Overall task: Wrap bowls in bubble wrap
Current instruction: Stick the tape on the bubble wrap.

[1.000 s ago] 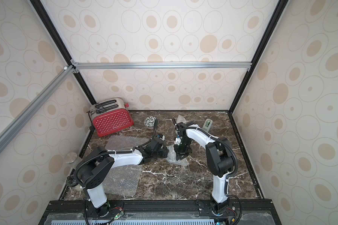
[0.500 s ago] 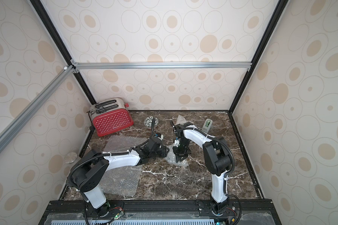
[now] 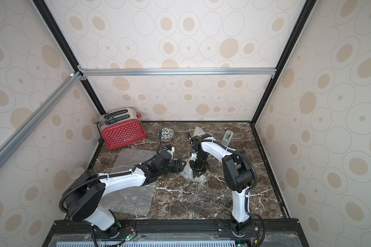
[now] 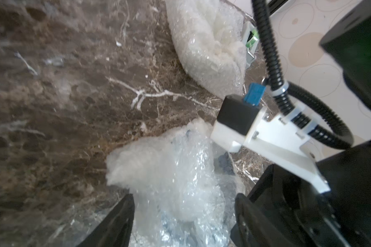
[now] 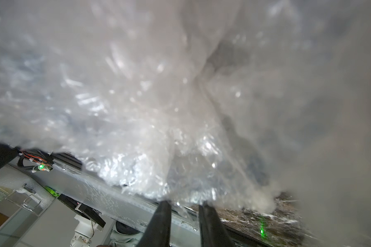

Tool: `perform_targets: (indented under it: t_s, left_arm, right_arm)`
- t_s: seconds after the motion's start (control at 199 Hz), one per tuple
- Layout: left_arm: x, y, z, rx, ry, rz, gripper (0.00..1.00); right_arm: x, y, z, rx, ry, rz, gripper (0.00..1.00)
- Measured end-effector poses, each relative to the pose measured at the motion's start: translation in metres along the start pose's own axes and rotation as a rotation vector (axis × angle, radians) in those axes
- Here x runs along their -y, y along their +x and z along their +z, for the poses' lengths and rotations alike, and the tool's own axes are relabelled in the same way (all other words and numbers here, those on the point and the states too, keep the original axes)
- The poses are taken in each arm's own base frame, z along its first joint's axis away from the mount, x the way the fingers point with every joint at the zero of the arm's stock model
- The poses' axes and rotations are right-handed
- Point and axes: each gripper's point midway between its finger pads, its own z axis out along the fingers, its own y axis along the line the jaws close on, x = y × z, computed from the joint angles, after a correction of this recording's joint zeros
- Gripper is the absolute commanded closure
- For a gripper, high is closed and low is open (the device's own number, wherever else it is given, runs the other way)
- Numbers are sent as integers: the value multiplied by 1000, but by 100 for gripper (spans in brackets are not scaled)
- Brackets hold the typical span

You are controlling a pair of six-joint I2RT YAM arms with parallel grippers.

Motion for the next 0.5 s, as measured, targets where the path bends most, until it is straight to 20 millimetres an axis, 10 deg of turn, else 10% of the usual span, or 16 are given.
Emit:
perform_targets:
  t_s: [0.242, 0.503]
  left_arm:
    - [-23, 35, -5, -55, 19, -131, 14]
    - [10, 5, -24, 51, 171, -198, 9]
  right_arm:
    - [0, 0, 0, 0, 0, 0, 74]
    - [0, 0, 0, 0, 0, -1, 74]
